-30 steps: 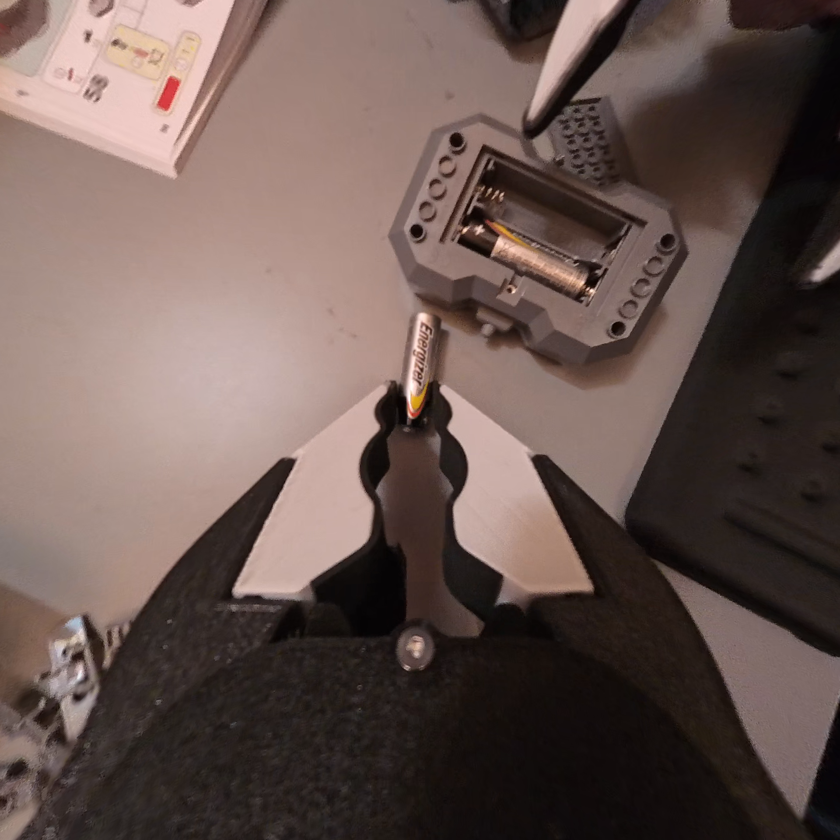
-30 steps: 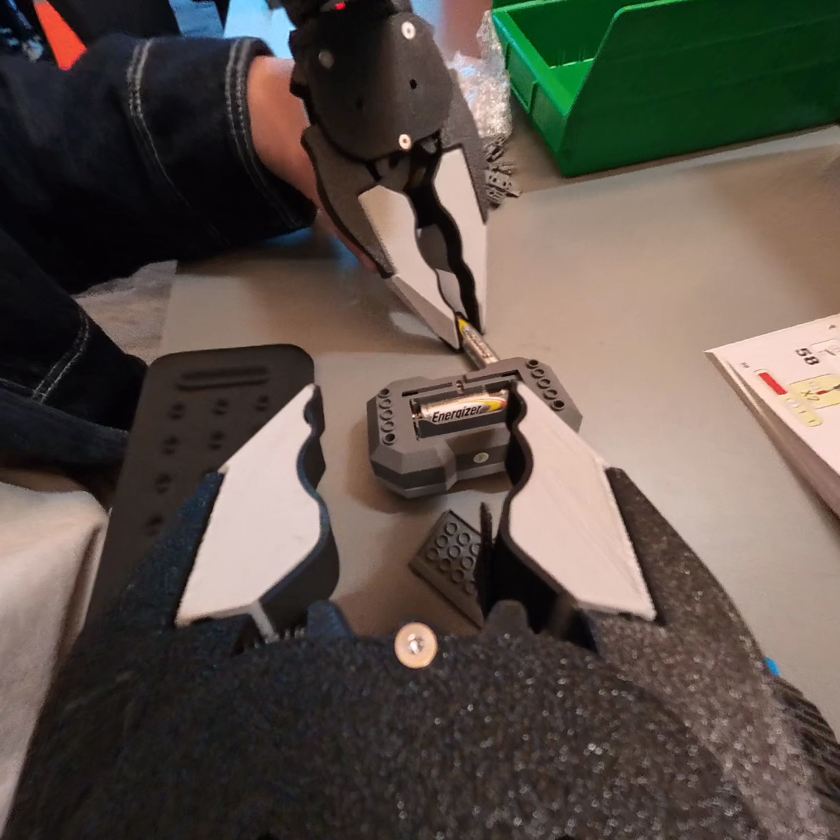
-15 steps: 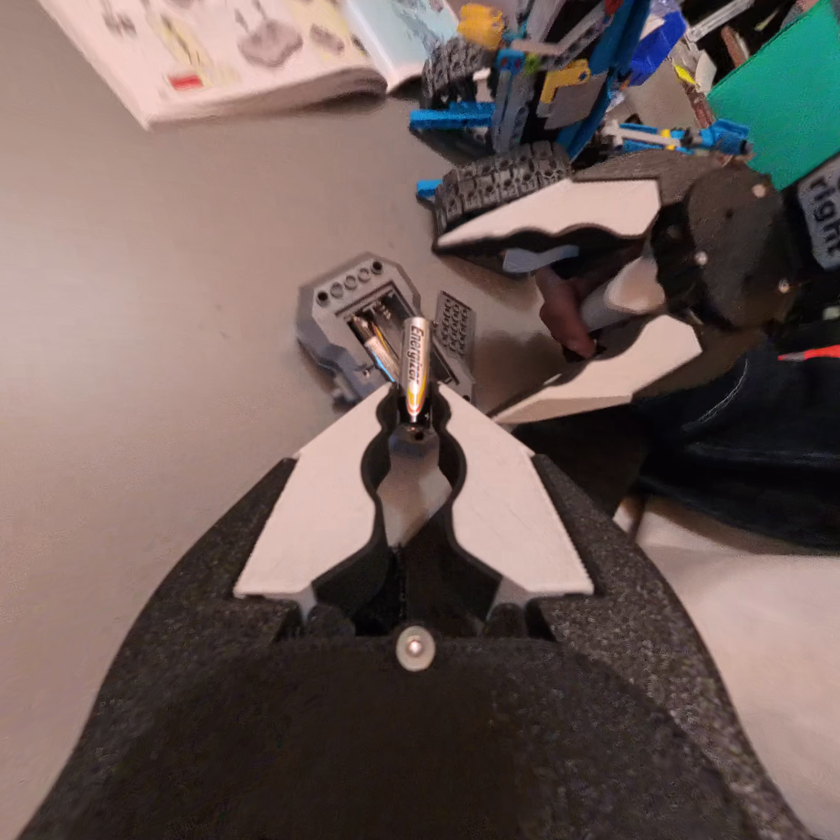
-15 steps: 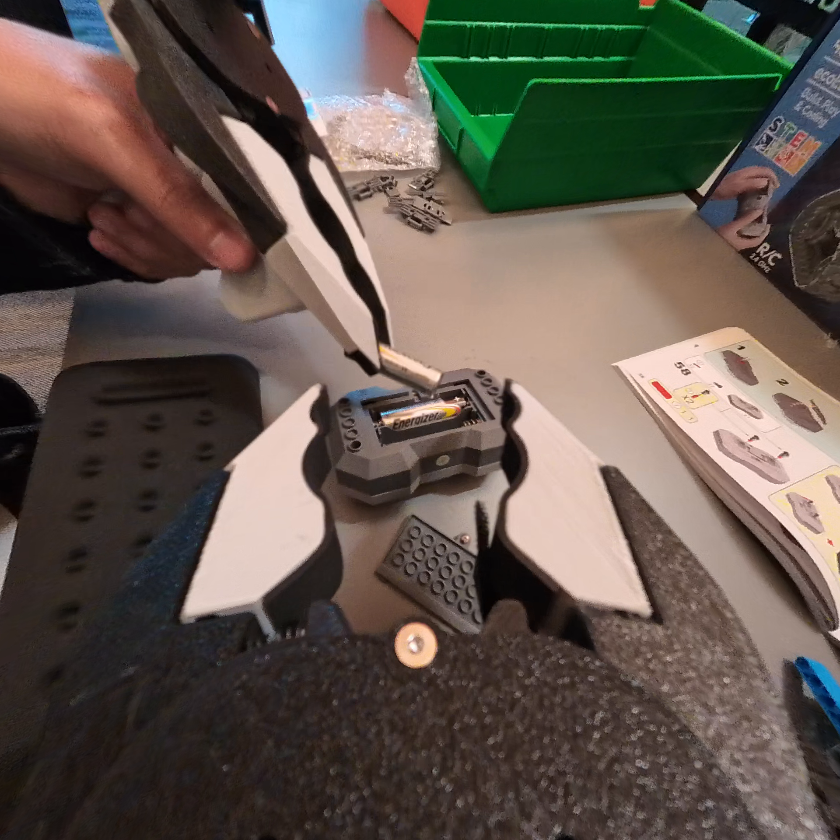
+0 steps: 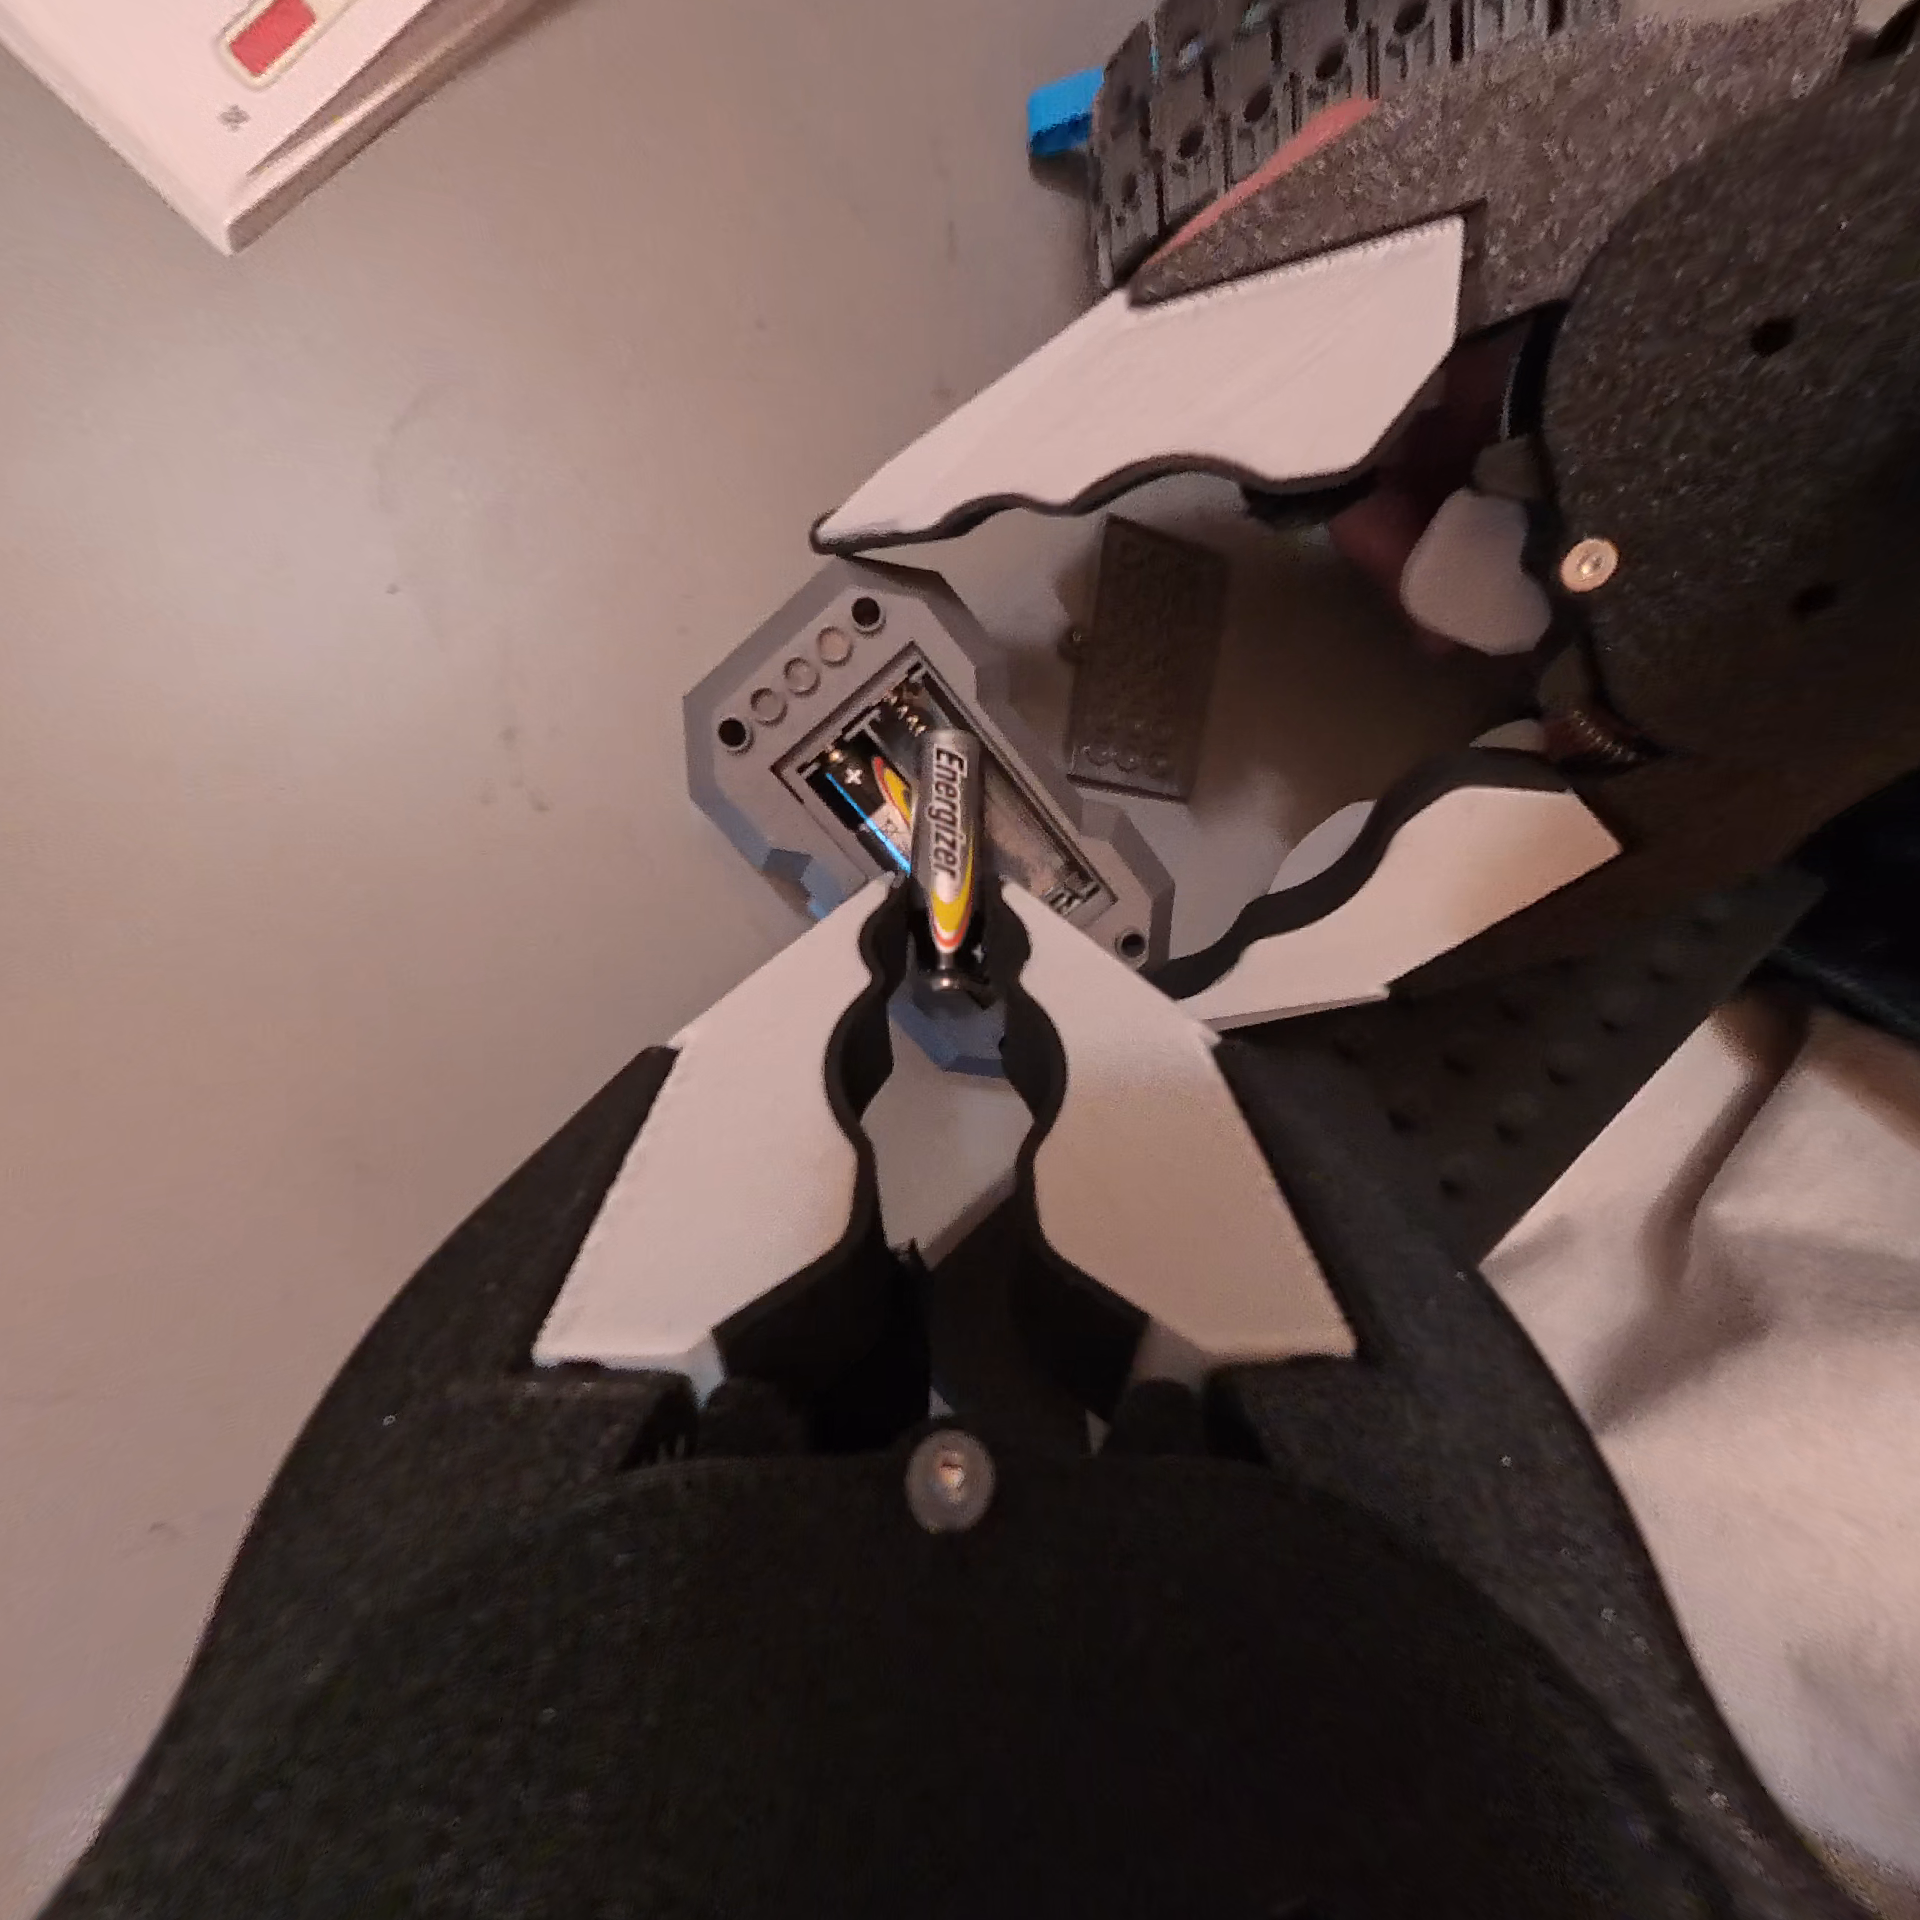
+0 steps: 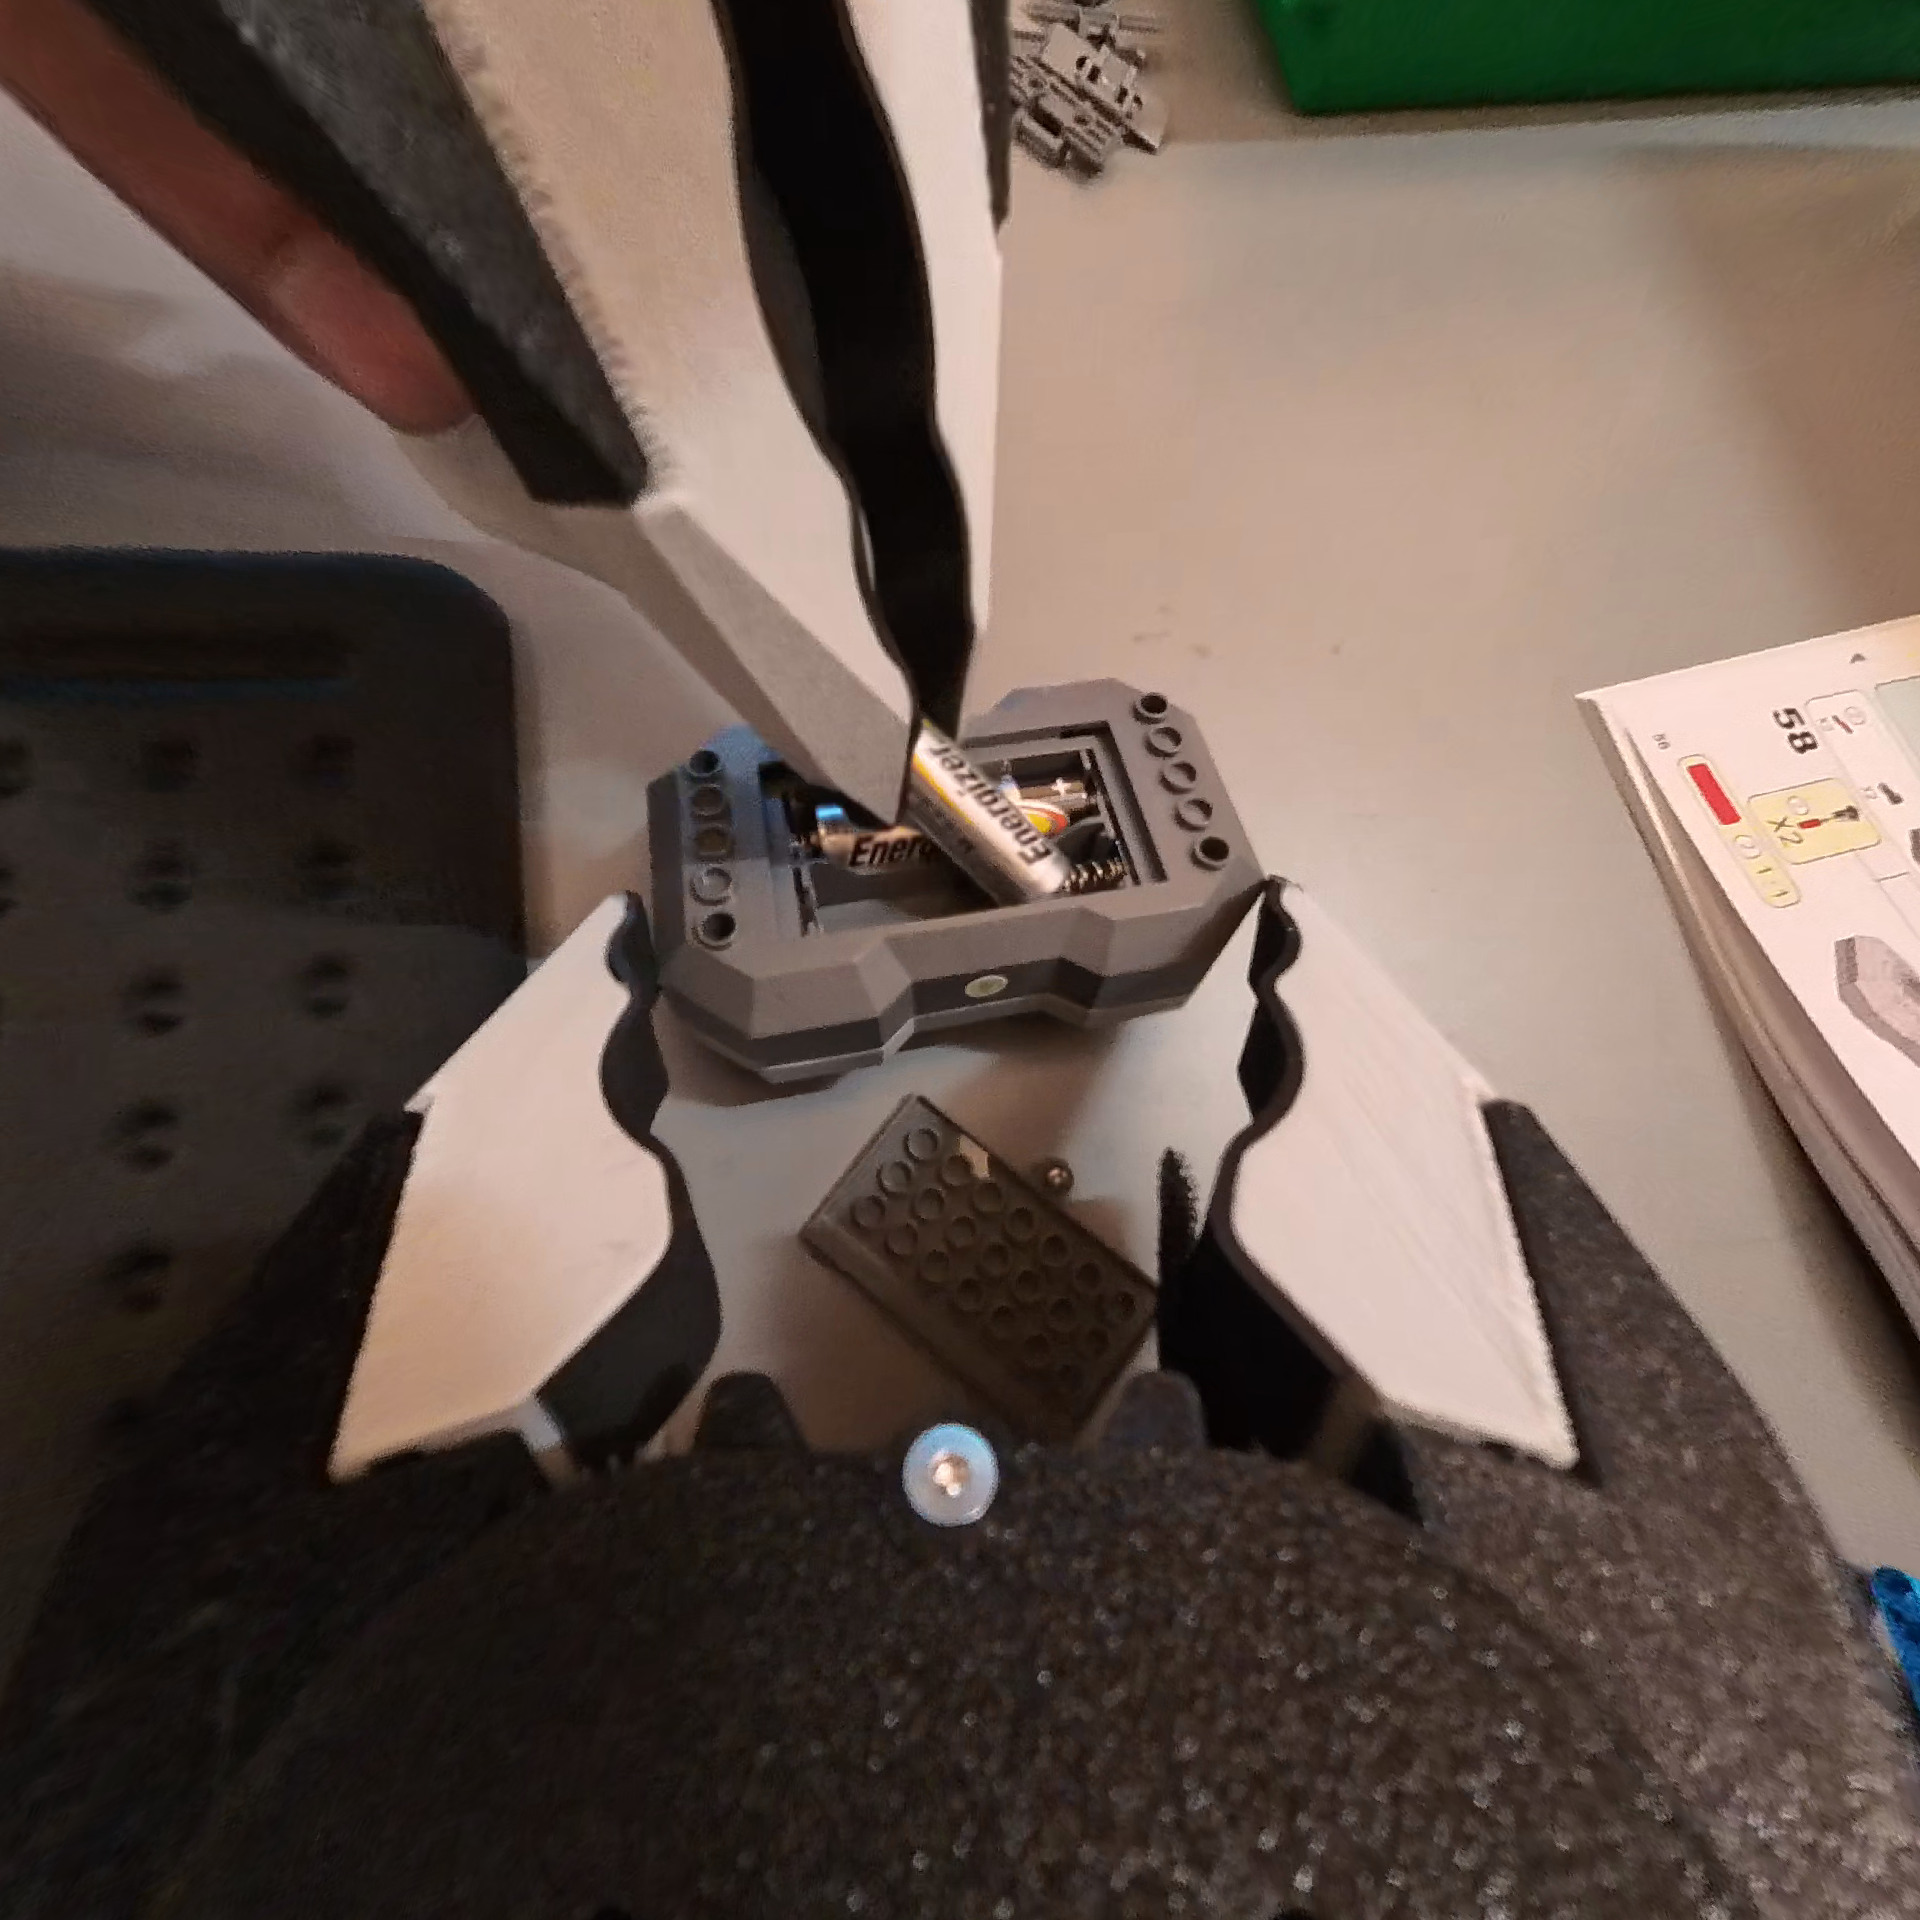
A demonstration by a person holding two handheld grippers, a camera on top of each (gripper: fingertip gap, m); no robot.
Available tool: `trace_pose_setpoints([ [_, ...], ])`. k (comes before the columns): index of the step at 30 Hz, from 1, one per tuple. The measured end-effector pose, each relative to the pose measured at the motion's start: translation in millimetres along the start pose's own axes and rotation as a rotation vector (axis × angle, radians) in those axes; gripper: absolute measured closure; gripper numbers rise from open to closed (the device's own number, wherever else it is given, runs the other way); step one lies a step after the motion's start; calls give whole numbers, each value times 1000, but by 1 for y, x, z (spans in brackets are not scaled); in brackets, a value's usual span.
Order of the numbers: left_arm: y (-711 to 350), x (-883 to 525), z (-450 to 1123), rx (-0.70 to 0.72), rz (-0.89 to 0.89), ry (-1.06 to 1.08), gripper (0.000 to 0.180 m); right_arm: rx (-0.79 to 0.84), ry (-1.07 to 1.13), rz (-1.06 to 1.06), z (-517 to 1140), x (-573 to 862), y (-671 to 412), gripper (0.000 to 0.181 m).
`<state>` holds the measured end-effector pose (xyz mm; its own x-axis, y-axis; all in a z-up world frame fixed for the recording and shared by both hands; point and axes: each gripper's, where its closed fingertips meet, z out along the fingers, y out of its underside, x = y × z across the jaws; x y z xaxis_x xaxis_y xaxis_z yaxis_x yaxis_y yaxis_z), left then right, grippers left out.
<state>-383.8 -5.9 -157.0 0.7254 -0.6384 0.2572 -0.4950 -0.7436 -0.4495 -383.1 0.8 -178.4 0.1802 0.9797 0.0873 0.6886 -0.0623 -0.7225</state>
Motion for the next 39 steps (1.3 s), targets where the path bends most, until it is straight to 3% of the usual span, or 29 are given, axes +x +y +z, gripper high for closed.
trace_pose_setpoints([
  [10, -4, 17, 2, 60, -62, 115, 153, 2, -7, 2, -1, -2, 3, 68],
  [16, -9, -8, -18, 221, 36, 95, 145, 107, -48, 85, -17, 3, -12, 82],
  [19, -3, -25, -13, 281, 56, 149, 121, 149, -116, 176, -20, 6, -17, 81],
  [22, -11, -30, -13, 382, 114, 187, 117, 116, -161, 211, -15, 5, -12, 79],
  [26, -22, -17, -7, 350, 174, 300, 93, 119, -165, 223, -19, 1, -10, 78],
  [28, -25, -17, 3, 315, 204, 323, 92, 126, -170, 228, -22, -2, -12, 78],
  [30, -24, -14, 12, 292, 246, 359, 98, 135, -159, 205, -27, -3, -14, 88],
  [31, -22, -13, 15, 277, 267, 367, 112, 150, -140, 189, -32, -3, -16, 93],
  [34, -19, -12, 20, 279, 286, 393, 121, 194, -66, 116, -49, -2, -17, 136],
  [36, -19, -12, 20, 294, 295, 401, 121, 201, -76, 97, -52, -10, -13, 145],
  [39, -20, -11, 20, 310, 298, 414, 121, 150, -107, 82, -44, -20, -3, 145],
])
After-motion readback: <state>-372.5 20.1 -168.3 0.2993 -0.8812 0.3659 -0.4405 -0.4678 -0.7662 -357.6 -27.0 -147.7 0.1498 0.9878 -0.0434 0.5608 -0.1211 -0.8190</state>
